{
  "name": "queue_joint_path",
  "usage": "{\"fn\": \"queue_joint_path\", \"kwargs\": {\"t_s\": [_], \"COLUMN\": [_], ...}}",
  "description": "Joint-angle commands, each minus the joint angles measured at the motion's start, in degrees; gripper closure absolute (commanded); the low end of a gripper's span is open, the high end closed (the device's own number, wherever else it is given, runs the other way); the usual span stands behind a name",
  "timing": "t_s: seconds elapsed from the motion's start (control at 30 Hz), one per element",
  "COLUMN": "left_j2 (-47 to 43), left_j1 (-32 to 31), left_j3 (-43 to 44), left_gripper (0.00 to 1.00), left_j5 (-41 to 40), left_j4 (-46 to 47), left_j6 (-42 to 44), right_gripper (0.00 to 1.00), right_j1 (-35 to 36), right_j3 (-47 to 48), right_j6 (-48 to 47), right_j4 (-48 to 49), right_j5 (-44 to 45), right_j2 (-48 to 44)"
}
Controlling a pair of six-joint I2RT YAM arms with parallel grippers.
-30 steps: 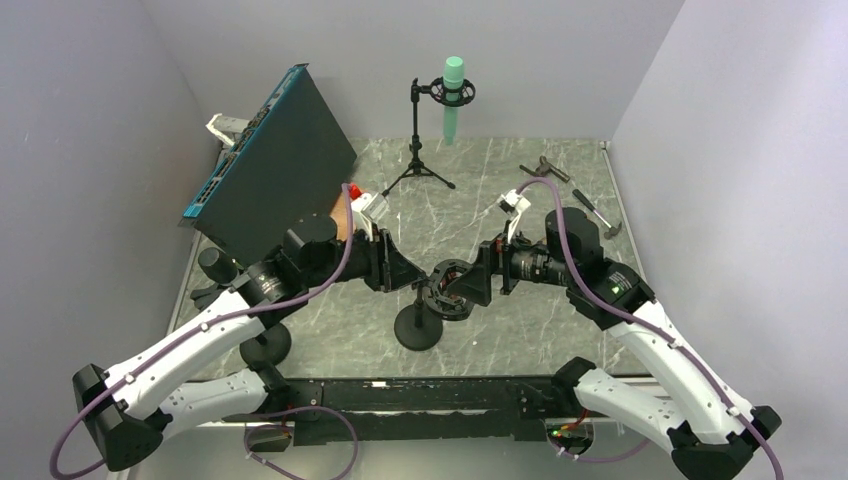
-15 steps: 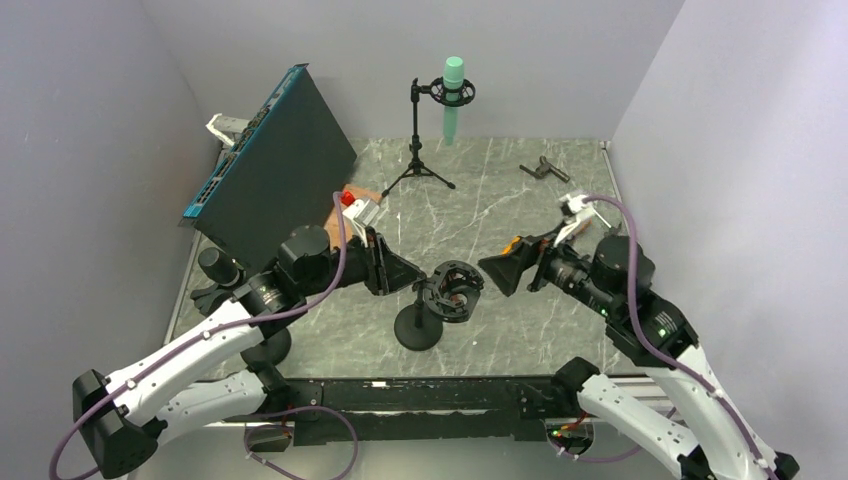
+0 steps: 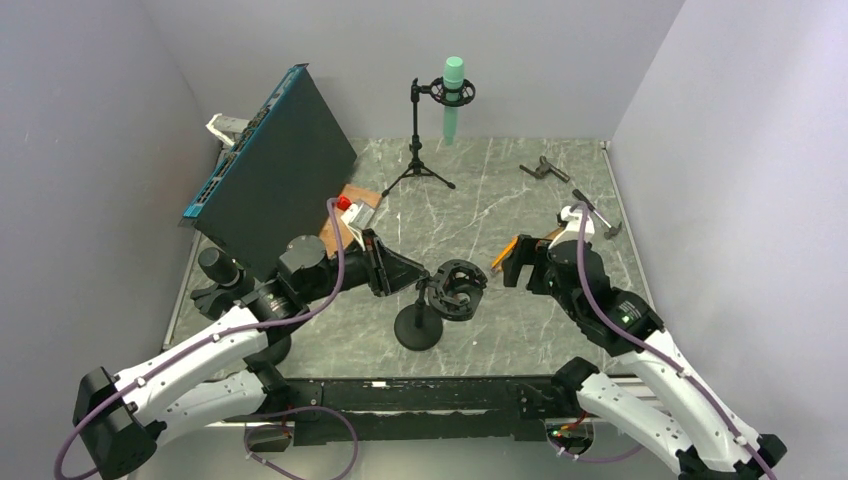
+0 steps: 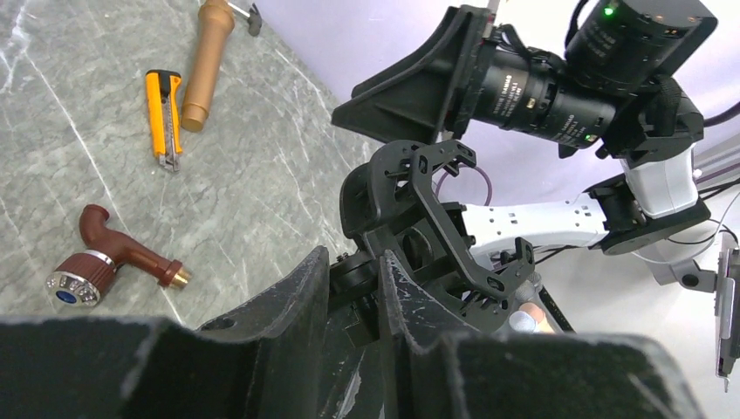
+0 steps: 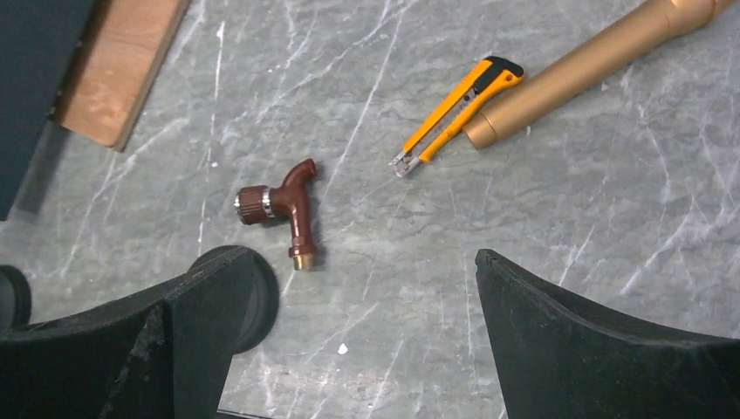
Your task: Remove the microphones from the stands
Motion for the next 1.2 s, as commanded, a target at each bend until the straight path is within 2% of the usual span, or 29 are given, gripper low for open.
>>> {"fn": "queue_joint_path", "kwargs": {"t_s": [0.0,0.3,0.6,0.73,1.0,1.17], "left_j2": [3.41,0.92,6.26,6.01,0.42,-0.89], "left_j1": [-0.32,-0.31,-0.32,-0.29,-0.26,-0.21], "left_j3": [-6.26,-9.07,-8.02,-7.18,1.12,6.72], "left_gripper": [0.71,0.72,0.73,0.73,0.61,0.47], "left_j5": [-2.14,-7.06,-6.09,-5.63,-7.55,-8.18], "left_j4": [-17.69,-22.81,-17.11,-16.73,-25.06,-28.17], "left_j6": [3.22,5.02,4.23,3.87,6.14,8.69], "right_gripper": [0.0,0.0,0.0,0.0,0.0,0.0], "right_j1": [0.21,0.22,0.16,0.27,0.22,0.22], "right_j3": [0.09,-2.77,-6.98,-8.95,-9.46,-7.11], "right_j6": [1.33,0.05,-2.35,-3.87,-2.92,-2.9], "right_j4": [1.56,7.54,13.83,16.09,19.55,17.71], "right_j5": [1.85,-5.5,-18.58,-24.31,-28.5,-25.64], "right_j2": [1.91,1.73,2.92,2.76,2.07,3.16]}}
